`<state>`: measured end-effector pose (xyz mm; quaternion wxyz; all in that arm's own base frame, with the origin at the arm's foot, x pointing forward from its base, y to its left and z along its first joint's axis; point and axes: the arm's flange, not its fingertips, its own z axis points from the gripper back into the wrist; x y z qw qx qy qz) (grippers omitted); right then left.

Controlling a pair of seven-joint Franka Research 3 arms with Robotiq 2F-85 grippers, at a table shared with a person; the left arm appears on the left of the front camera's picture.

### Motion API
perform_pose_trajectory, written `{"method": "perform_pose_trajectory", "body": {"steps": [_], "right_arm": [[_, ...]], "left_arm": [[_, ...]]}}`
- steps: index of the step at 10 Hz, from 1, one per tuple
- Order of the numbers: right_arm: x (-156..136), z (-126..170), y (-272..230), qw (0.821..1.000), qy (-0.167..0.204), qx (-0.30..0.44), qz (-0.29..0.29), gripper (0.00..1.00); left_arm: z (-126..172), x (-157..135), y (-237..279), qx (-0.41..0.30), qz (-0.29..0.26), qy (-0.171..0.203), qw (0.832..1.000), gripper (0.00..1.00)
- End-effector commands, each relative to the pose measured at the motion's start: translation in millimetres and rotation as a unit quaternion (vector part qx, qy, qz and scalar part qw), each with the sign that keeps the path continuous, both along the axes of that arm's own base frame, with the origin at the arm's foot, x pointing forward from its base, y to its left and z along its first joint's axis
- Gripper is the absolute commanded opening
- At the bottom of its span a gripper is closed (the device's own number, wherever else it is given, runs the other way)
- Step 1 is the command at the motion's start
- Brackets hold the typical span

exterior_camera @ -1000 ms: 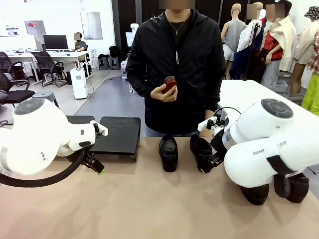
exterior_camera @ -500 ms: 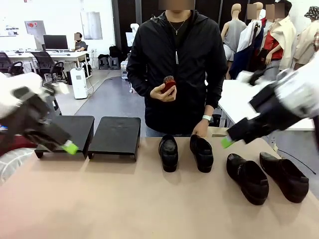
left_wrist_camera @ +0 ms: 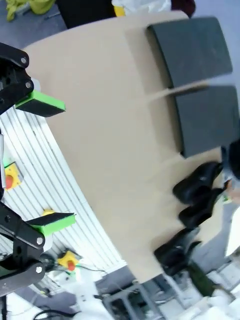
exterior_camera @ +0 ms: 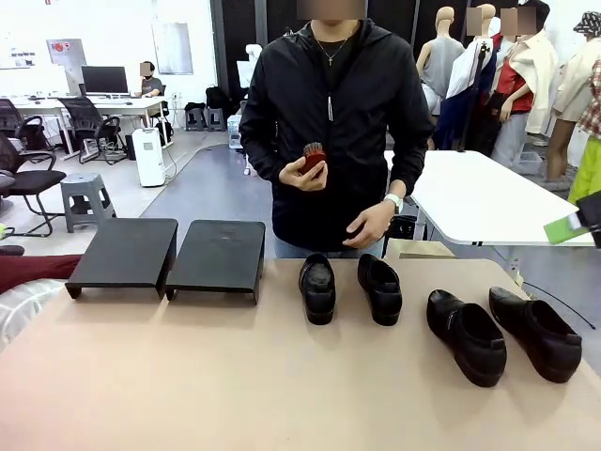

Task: Organize the shoes by placing them on the stand.
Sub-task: Pick up one Shoe and place it in the middle of the table.

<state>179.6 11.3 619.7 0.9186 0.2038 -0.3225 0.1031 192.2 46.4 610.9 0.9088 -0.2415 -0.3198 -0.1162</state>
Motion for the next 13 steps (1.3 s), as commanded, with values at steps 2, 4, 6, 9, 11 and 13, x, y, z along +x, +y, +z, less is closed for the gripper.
{"method": "perform_pose_trajectory", "body": {"steps": [2,4,6,9,11,13], "right_arm": [[-6,1,16,1.000,-0.003,-0.010,0.025,1.00],[-6,1,16,1.000,-0.003,-0.010,0.025,1.00],[-6,1,16,1.000,-0.003,-0.010,0.025,1.00],[-6,1,16,1.000,-0.003,-0.010,0.025,1.00],[36,3,16,0.999,0.013,-0.030,-0.018,1.00],[82,2,8,0.996,0.039,-0.057,-0.050,1.00]], "left_arm": [[0,4,-23,0.022,-0.036,0.000,0.999,1.00],[0,4,-23,0.022,-0.036,0.000,0.999,1.00],[0,4,-23,0.022,-0.036,0.000,0.999,1.00],[0,4,-23,0.022,-0.036,0.000,0.999,1.00],[0,4,-23,0.022,-0.036,0.000,0.999,1.00],[0,4,-23,0.022,-0.036,0.000,0.999,1.00]]}}
